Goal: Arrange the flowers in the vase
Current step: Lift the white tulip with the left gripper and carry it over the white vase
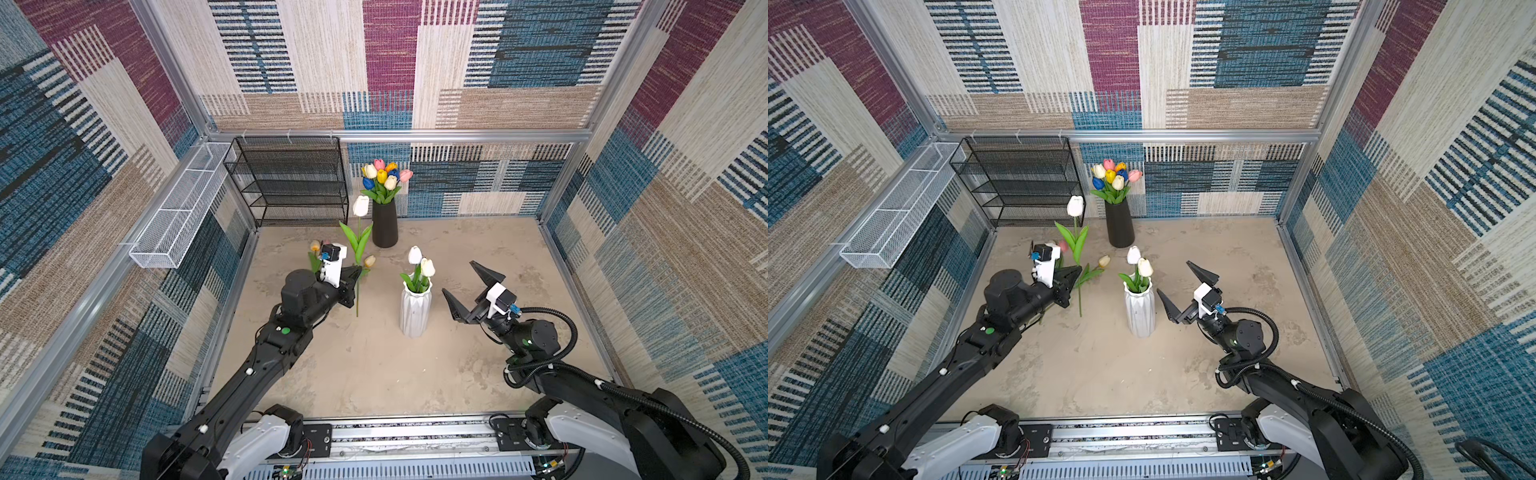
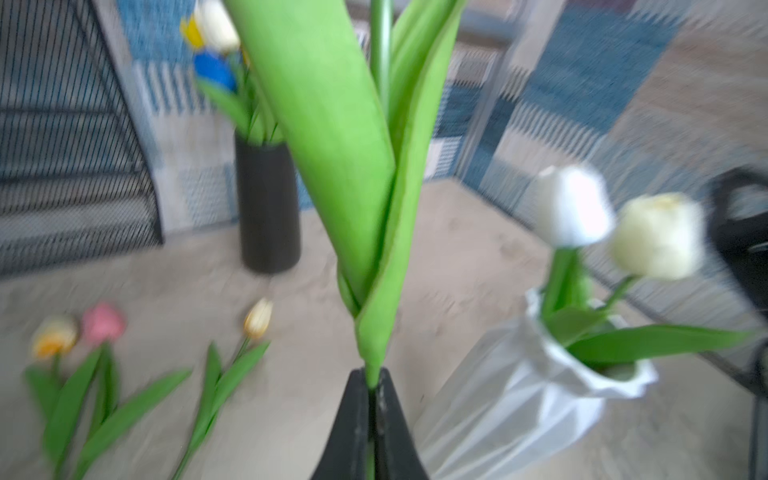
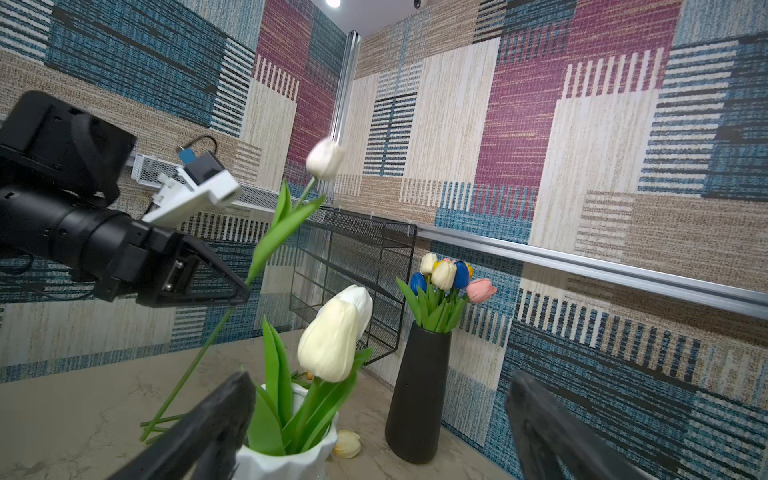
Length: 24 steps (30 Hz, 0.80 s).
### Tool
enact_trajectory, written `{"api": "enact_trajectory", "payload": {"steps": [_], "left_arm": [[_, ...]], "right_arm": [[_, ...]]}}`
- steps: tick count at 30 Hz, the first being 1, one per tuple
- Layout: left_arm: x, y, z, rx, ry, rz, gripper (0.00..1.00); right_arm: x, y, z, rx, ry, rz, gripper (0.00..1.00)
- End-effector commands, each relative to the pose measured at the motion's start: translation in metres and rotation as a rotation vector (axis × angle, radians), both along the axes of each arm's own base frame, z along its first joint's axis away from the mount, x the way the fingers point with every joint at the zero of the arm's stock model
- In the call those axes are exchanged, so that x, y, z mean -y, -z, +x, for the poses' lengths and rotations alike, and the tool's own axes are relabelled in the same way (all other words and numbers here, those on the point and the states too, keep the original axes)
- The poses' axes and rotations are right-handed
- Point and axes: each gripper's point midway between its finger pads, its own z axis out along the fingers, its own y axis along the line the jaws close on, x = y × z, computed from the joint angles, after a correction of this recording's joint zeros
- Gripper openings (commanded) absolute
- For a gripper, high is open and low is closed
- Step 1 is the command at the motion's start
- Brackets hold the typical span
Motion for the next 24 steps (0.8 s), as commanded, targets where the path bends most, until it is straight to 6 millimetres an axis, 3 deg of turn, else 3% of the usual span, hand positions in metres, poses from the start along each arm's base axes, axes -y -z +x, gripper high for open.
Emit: {"api": "enact_trajectory", "payload": {"steps": [1,7,11,17,24], "left_arm": [[0.021,-0.088,-0.046,0.352,0.218,-0.158,0.0],[0.065,-0.116,-0.069,0.397,0.442,-0.182,0.0],[0.085,-0.117,-0.057,0.397,0.471,-0.181,0.0],[0.097,-0.104,-0.036,0.383,0.442,-0.165,0.0],[0.106,-0.098,-0.029,0.369,0.456,-0.157,0.0]], "right_arm": [[0.004,-0.006,-0.002,0.015,0.011,0.029,0.97],[0.004,-0.006,-0.002,0.015,0.009,0.03,0.97],[0.004,-0.007,-0.002,0.017,0.006,0.032,0.97],[0.006,-0.01,-0.004,0.026,0.012,0.033,0.97],[0.005,-0.008,-0.003,0.021,0.012,0.029,0.97]]}}
